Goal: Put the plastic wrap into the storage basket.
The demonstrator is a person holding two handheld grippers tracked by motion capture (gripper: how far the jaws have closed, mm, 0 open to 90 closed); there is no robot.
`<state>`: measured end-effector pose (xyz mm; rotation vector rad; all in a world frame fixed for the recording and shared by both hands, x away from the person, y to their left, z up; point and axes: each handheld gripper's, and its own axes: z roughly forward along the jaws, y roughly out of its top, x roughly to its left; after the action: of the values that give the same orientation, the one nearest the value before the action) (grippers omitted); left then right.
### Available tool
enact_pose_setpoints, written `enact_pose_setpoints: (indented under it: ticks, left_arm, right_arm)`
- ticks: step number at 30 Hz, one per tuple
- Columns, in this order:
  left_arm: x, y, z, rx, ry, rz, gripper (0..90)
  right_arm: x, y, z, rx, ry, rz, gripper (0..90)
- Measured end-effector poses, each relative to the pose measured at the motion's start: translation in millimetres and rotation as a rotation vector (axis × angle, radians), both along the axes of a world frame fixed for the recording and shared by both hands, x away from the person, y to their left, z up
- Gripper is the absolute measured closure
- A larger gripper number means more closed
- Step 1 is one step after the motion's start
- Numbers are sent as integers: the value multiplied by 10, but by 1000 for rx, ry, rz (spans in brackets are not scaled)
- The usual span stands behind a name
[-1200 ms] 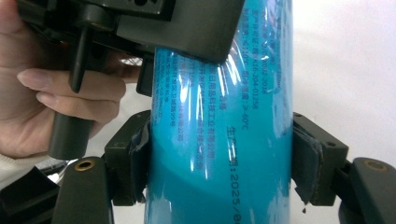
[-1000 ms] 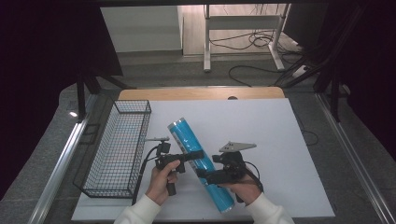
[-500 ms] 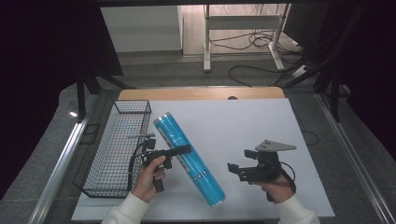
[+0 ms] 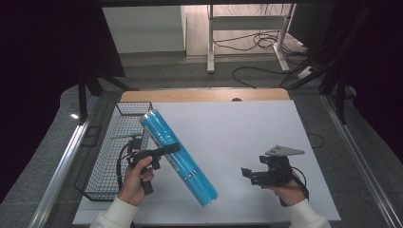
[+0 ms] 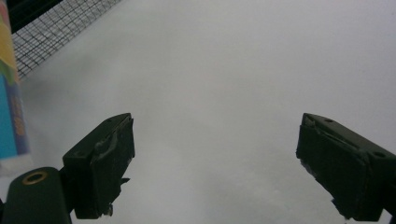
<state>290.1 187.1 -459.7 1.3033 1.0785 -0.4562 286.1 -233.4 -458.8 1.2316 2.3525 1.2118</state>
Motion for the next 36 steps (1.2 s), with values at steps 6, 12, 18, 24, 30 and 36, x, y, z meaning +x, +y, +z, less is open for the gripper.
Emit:
enact_pose_setpoints:
  ticks: [6,12,18,24,30,36]
  left_arm:
    - [-10,117,87,-6,-14,12,319]
    - [-24,239,172,-4,-26,28,319]
    - [-34,362,258,11,-38,42,319]
    - [-49,447,312,14,-42,49,320]
    - [-72,548,398,33,-56,59,320]
    - [-92,684,468,39,-59,88,320]
  right_arm:
    - [14,14,-47,-21,26,10,120]
    - [27,-2,-81,-29,39,11,125]
    - [33,-11,-109,-39,41,9,131]
    - [44,-16,-147,-60,44,9,134]
    - [46,-26,-165,-67,48,6,135]
    - [52,-39,-178,-71,52,3,135]
